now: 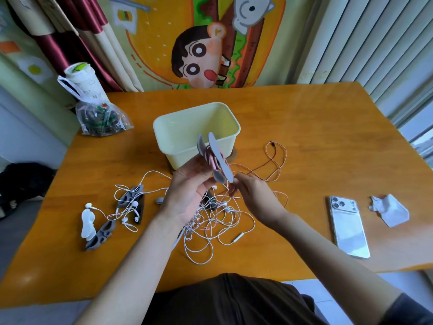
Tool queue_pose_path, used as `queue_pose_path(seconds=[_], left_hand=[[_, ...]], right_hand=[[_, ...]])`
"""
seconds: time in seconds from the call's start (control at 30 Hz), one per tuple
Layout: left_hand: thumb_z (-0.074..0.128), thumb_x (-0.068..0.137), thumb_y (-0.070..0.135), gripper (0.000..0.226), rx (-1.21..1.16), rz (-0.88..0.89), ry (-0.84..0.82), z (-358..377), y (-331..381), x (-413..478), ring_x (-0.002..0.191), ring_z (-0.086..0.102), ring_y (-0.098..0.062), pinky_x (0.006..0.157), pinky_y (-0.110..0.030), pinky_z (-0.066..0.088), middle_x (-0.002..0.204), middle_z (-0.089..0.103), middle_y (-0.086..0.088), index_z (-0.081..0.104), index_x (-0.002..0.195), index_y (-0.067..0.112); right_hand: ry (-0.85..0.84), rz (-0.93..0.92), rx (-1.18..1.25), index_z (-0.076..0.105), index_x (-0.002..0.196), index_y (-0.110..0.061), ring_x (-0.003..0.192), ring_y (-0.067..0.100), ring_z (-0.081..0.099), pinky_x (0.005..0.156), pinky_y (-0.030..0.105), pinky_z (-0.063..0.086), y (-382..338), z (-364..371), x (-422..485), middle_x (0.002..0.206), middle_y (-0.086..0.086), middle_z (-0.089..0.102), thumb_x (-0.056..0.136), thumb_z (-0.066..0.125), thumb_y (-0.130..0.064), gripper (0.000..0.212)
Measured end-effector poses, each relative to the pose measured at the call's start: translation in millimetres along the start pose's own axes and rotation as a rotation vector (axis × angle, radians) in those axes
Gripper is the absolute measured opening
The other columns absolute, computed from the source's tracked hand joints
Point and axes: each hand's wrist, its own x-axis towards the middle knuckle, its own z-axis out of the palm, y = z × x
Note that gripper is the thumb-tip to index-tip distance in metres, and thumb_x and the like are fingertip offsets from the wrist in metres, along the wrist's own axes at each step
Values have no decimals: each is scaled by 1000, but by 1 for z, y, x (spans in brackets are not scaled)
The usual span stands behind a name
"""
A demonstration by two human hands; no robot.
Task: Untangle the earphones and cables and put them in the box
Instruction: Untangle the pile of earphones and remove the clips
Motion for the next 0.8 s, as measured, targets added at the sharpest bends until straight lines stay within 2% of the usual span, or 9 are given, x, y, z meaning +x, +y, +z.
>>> queue_pose_path(seconds=[0.1, 0.23, 0.3, 0.37, 0.47, 0.57, 0.7, 0.8], left_hand=[[55, 76, 10, 31, -45, 16, 49, -2, -1, 4, 95, 69, -14, 76, -27, 57, 101, 73, 1, 78, 90, 26], [58, 78, 12, 31, -6, 47, 141, -10, -6, 9, 102, 66, -18, 81, -29, 57, 107, 72, 1, 68, 106, 20], [63, 78, 15, 28, 143, 77, 225, -15, -12, 11, 103, 66, -17, 85, -29, 55, 103, 73, 3, 69, 105, 21], [69, 81, 14, 20, 445, 174, 290, -20, -19, 11, 99, 66, -12, 87, -26, 51, 98, 74, 2, 73, 97, 23], [70, 82, 3, 20, 833, 351, 227, -30, -32, 11, 92, 66, -12, 81, -24, 51, 96, 71, 0, 74, 98, 13], [71, 80, 1, 26, 1142, 445, 210, -37, -39, 12, 98, 64, -18, 79, -33, 54, 100, 68, 4, 73, 105, 10], [70, 80, -2, 30, 1312, 482, 228, -50, -35, 15, 97, 60, -20, 75, -31, 52, 103, 69, -5, 72, 109, 8], [69, 81, -1, 31, 1362, 429, 221, -62, -28, 17, 99, 56, -17, 77, -28, 48, 105, 69, -5, 70, 111, 6]], right_hand=[[-4, 10, 59, 58, 83, -14, 72, 17, 60, 68, 33, 46, -8, 11, -4, 74, -4, 65, 102, 35, -24, 32], [-27, -24, 91, 57, 86, -12, 55, 18, 52, 58, 31, 41, -17, 16, -14, 60, -5, 54, 101, 35, -27, 31], [-43, -39, 92, 57, 87, -13, 50, 14, 44, 53, 27, 36, -21, 17, -18, 56, -8, 47, 101, 35, -28, 30], [-68, -37, 87, 58, 89, -14, 50, 15, 43, 54, 28, 38, -23, 18, -20, 54, -8, 42, 102, 36, -28, 29], [-117, -34, 57, 60, 92, -14, 52, 14, 47, 57, 32, 44, -25, 16, -22, 55, -9, 43, 102, 36, -28, 30], [-155, -25, -14, 62, 96, -14, 49, 8, 43, 53, 25, 36, -20, 8, -22, 61, -9, 50, 102, 36, -28, 30], [-229, -16, -134, 65, 96, -16, 52, 6, 44, 51, 17, 32, -11, -12, -22, 70, -7, 55, 101, 37, -28, 30], [-233, 1, -175, 66, 94, -20, 60, 7, 53, 54, 19, 39, -7, -30, -20, 76, -8, 61, 100, 42, -31, 28]])
